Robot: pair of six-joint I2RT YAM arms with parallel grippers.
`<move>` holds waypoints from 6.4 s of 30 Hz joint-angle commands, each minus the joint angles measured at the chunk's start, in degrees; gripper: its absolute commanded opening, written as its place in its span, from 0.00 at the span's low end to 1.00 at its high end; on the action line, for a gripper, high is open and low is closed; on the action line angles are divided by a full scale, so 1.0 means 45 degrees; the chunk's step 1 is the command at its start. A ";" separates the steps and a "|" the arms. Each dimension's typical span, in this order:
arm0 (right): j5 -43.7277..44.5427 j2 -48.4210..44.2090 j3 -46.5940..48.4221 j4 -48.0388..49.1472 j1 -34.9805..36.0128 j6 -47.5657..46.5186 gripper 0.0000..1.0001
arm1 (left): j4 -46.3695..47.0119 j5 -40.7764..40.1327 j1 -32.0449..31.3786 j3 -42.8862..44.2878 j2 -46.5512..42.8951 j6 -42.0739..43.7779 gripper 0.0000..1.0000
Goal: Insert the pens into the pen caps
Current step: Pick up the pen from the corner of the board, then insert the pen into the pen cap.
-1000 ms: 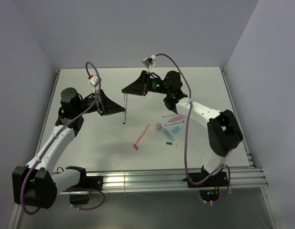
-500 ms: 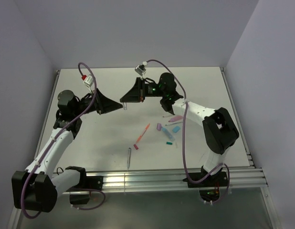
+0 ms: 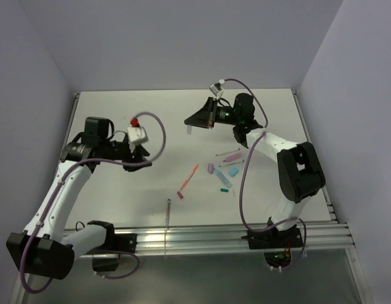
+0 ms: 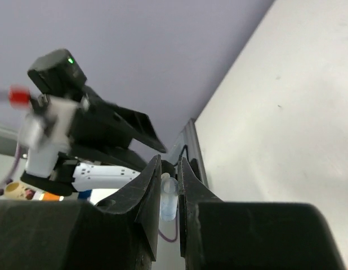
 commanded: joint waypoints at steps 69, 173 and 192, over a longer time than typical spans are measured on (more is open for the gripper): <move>-0.0877 -0.3419 -0.1788 -0.4543 -0.3375 -0.5960 0.00 | -0.3957 -0.4636 -1.0832 0.0795 0.5972 1.3396 0.00; 0.0549 -0.2678 -0.3524 0.2116 -0.0583 0.2611 0.00 | 1.3614 0.2492 -0.3310 -0.1785 0.4683 -1.9365 0.00; 0.0861 -0.0510 -0.3720 0.2292 0.0082 0.4466 0.00 | 1.5666 0.2921 -0.3154 -0.2468 0.5387 -2.1280 0.14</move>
